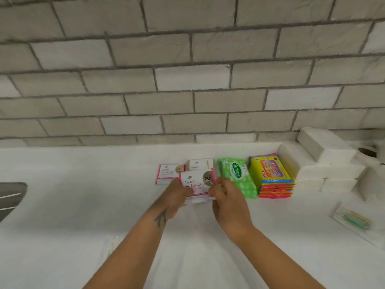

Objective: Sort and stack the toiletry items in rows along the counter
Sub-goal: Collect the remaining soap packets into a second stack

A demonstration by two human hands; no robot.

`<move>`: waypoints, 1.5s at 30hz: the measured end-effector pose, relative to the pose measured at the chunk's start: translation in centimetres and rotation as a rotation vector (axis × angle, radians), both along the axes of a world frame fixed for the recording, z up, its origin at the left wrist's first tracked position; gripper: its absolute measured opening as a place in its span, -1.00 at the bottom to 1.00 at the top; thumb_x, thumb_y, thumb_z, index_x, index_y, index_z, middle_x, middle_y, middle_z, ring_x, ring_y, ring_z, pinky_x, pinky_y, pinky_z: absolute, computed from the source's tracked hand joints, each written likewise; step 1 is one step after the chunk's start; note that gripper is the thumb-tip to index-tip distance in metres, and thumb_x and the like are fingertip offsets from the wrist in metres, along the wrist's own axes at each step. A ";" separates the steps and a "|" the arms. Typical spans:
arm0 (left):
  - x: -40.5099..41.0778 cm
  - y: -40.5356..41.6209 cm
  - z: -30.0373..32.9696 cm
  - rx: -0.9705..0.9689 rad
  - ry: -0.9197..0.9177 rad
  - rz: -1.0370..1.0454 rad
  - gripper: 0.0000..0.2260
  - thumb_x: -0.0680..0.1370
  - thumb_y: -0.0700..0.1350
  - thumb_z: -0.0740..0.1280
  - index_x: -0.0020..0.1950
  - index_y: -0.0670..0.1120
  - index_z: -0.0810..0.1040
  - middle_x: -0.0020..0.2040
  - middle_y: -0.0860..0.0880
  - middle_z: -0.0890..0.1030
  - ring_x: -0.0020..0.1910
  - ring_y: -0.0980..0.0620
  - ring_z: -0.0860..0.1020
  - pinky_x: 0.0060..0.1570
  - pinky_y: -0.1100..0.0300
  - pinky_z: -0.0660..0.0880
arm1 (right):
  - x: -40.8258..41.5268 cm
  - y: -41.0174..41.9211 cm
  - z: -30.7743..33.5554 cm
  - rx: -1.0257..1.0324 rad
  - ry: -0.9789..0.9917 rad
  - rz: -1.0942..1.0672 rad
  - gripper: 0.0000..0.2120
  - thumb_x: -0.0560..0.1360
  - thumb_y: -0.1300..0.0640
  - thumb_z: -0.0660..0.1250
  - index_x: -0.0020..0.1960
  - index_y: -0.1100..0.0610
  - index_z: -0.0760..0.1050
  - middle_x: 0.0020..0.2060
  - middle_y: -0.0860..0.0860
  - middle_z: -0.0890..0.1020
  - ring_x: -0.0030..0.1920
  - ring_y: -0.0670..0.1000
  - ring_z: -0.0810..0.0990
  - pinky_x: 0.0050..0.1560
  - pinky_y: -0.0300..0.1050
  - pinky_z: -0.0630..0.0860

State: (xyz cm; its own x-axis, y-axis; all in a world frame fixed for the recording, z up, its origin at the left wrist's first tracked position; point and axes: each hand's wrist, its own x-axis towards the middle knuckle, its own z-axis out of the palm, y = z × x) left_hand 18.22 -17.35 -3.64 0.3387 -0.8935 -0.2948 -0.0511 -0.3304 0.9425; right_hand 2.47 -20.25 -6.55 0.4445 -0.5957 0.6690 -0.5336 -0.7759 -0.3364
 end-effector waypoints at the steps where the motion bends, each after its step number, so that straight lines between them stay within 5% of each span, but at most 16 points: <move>1: 1.4 -0.3 0.0 0.030 0.004 0.026 -0.69 0.50 -0.40 0.24 0.20 -0.17 0.52 0.13 -0.10 0.61 0.13 -0.11 0.56 0.08 0.00 0.51 | 1.1 -0.5 -0.1 -0.075 0.036 0.004 -0.49 0.08 0.41 0.45 -0.08 0.03 0.42 -0.05 0.04 0.54 -0.11 0.12 0.55 -0.19 -0.11 0.44; 6: 7.0 -2.2 -0.2 0.115 -0.044 0.126 -0.62 0.47 -0.31 0.30 0.29 -0.19 0.42 0.18 -0.16 0.57 0.08 -0.12 0.55 -0.30 0.17 0.47 | 5.9 -2.7 -0.4 -0.275 0.154 0.015 -0.72 0.18 0.28 0.43 -0.18 -0.01 0.58 -0.22 -0.08 0.61 -0.12 0.03 0.46 -0.09 -0.06 0.27; 12: 10.8 -4.5 -0.4 0.108 -0.170 0.130 -0.71 0.44 -0.37 0.27 0.15 -0.27 0.53 0.10 -0.30 0.60 -0.11 -0.16 0.57 -0.22 0.07 0.45 | 10.2 -4.7 -0.2 -0.227 0.306 -0.025 -0.64 0.06 0.27 0.53 -0.22 -0.03 0.61 -0.24 -0.11 0.63 -0.21 0.05 0.56 -0.01 -0.01 0.27; 16: 11.8 -5.8 -1.1 0.140 -0.334 0.099 -0.72 0.46 -0.36 0.24 0.14 -0.25 0.56 0.04 -0.25 0.62 -0.19 -0.11 0.52 -0.42 0.22 0.38 | 12.2 -5.8 -0.6 -0.172 0.461 -0.071 -0.62 0.00 0.27 0.55 -0.24 -0.04 0.63 -0.32 -0.09 0.62 -0.22 0.06 0.57 0.04 0.03 0.25; 20: 12.2 -7.0 -2.4 0.146 -0.460 0.098 -0.71 0.47 -0.28 0.30 0.19 -0.19 0.51 0.08 -0.19 0.61 -0.05 -0.16 0.59 -0.46 0.27 0.37 | 13.1 -6.5 -1.0 -0.134 0.567 -0.111 -0.62 -0.03 0.24 0.58 -0.27 -0.05 0.64 -0.41 -0.08 0.60 -0.23 0.07 0.57 0.08 0.08 0.23; 24: 12.0 -7.7 -3.5 0.238 -0.572 0.088 -0.59 0.47 -0.19 0.33 0.30 -0.16 0.39 0.18 -0.20 0.50 0.10 -0.18 0.54 -0.06 0.05 0.56 | 13.4 -6.9 -1.2 -0.119 0.635 -0.114 -0.64 -0.08 0.23 0.58 -0.34 -0.04 0.64 -0.47 -0.08 0.57 -0.26 0.06 0.57 0.09 0.09 0.22; 31: 11.7 -7.7 -4.1 0.372 -0.708 0.051 -0.48 0.55 -0.10 0.25 0.47 -0.11 0.15 0.33 -0.18 0.23 0.29 -0.18 0.28 0.29 0.00 0.34 | 13.5 -7.2 -2.2 -0.162 0.653 -0.111 -0.63 -0.12 0.25 0.56 -0.36 -0.03 0.63 -0.49 -0.08 0.55 -0.25 0.07 0.58 0.10 0.07 0.23; 35: 11.6 -7.5 -4.3 0.328 -0.711 0.072 -0.43 0.58 -0.05 0.21 0.52 -0.06 0.03 0.39 -0.12 0.13 0.36 -0.15 0.18 0.36 -0.01 0.21 | 13.7 -7.5 -2.8 -0.111 0.625 -0.073 -0.71 0.00 0.15 0.61 -0.33 -0.05 0.62 -0.40 -0.09 0.59 -0.18 0.06 0.59 0.11 0.09 0.21; 38: 11.1 -6.8 -4.4 0.223 -0.864 0.100 -0.52 0.61 -0.07 0.17 0.50 0.00 0.13 0.45 -0.06 0.10 0.40 -0.11 0.15 0.35 0.00 0.16 | 13.9 -8.0 -2.5 -0.091 0.578 -0.091 -0.67 0.12 0.18 0.56 -0.14 -0.01 0.64 -0.21 -0.04 0.65 -0.04 0.09 0.59 0.18 0.12 0.16; 41: 10.8 -6.3 -4.8 0.131 -1.054 0.053 -0.59 0.60 -0.16 0.14 0.45 0.07 0.29 0.48 0.00 0.16 0.42 -0.07 0.17 0.34 0.03 0.16 | 14.0 -8.2 -1.6 0.008 0.715 -0.079 -0.52 0.44 0.25 0.25 0.36 0.10 0.37 0.25 0.03 0.49 0.37 0.13 0.27 0.40 0.22 -0.09; 45: 10.7 -6.1 -5.6 0.152 -1.214 -0.076 -0.54 0.60 -0.19 0.11 0.48 0.11 0.21 0.52 0.08 0.14 0.46 -0.02 0.12 0.33 0.04 0.13 | 14.5 -8.3 -1.5 0.064 0.862 -0.088 -0.52 0.54 0.17 0.11 0.46 0.15 0.19 0.36 0.04 0.38 0.46 0.13 0.09 0.41 0.29 -0.24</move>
State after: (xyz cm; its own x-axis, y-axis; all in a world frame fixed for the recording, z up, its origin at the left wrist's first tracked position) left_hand 28.96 -23.44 -9.21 0.4145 -0.9071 0.0730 -0.8935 -0.3904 0.2218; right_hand 16.93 -28.60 -8.02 0.7317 -0.6764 0.0838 -0.6793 -0.7136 0.1714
